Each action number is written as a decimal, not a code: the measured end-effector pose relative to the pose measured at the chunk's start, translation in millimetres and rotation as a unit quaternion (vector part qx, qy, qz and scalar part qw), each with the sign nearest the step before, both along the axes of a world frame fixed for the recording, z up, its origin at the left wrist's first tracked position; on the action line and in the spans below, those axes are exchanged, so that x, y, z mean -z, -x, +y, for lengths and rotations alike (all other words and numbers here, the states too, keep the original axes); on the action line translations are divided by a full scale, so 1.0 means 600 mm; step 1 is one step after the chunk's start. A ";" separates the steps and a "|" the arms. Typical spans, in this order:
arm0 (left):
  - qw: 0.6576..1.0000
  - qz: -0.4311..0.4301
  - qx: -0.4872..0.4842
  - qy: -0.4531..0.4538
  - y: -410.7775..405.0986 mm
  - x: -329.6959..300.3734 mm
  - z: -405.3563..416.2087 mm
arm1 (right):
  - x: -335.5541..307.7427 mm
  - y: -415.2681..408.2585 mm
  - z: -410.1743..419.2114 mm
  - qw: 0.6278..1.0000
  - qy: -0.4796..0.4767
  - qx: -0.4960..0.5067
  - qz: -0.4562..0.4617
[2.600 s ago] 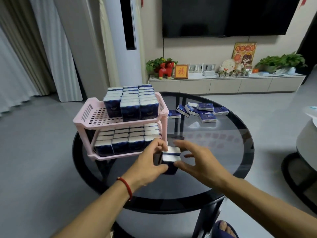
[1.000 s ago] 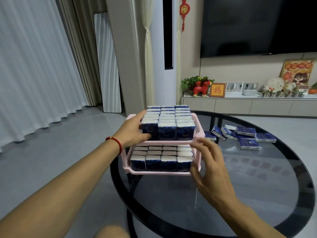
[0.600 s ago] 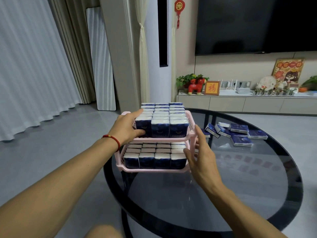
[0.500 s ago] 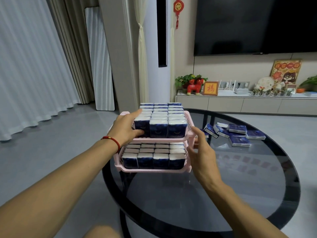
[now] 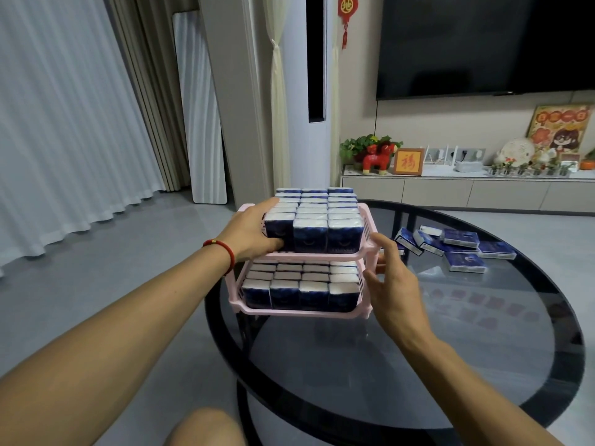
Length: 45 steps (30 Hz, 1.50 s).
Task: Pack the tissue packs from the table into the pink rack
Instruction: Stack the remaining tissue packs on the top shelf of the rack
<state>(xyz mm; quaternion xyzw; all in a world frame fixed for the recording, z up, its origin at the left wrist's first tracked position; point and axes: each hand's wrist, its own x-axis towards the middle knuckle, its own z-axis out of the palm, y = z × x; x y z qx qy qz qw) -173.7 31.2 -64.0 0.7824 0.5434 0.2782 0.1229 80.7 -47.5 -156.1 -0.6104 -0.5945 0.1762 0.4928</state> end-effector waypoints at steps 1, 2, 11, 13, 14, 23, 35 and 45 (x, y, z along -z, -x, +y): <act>1.000 -0.001 0.005 0.003 0.001 -0.002 0.000 | 0.000 0.000 0.000 1.000 -0.001 0.000 0.002; 1.000 0.000 0.009 0.007 0.003 -0.003 0.001 | 0.001 0.000 0.001 1.000 0.000 0.001 0.003; 1.000 -0.008 -0.027 0.004 0.000 -0.006 0.010 | 0.003 -0.003 0.004 1.000 -0.010 0.002 -0.017; 1.000 -0.011 -0.025 0.015 0.001 -0.007 0.009 | 0.004 -0.004 0.005 1.000 -0.012 0.002 -0.018; 0.999 -0.012 -0.022 0.021 0.002 -0.007 0.008 | 0.005 -0.004 0.006 1.000 -0.012 0.002 -0.017; 0.996 -0.038 0.018 0.073 0.002 -0.025 -0.017 | 0.007 -0.008 0.008 1.000 -0.010 -0.003 -0.015; 0.993 0.003 -0.036 0.109 0.015 -0.044 -0.034 | 0.011 -0.025 -0.009 0.996 -0.054 -0.037 -0.065; 0.964 -0.096 0.155 -0.193 -0.174 0.073 -0.191 | 0.087 -0.198 0.015 0.970 0.132 0.141 -0.149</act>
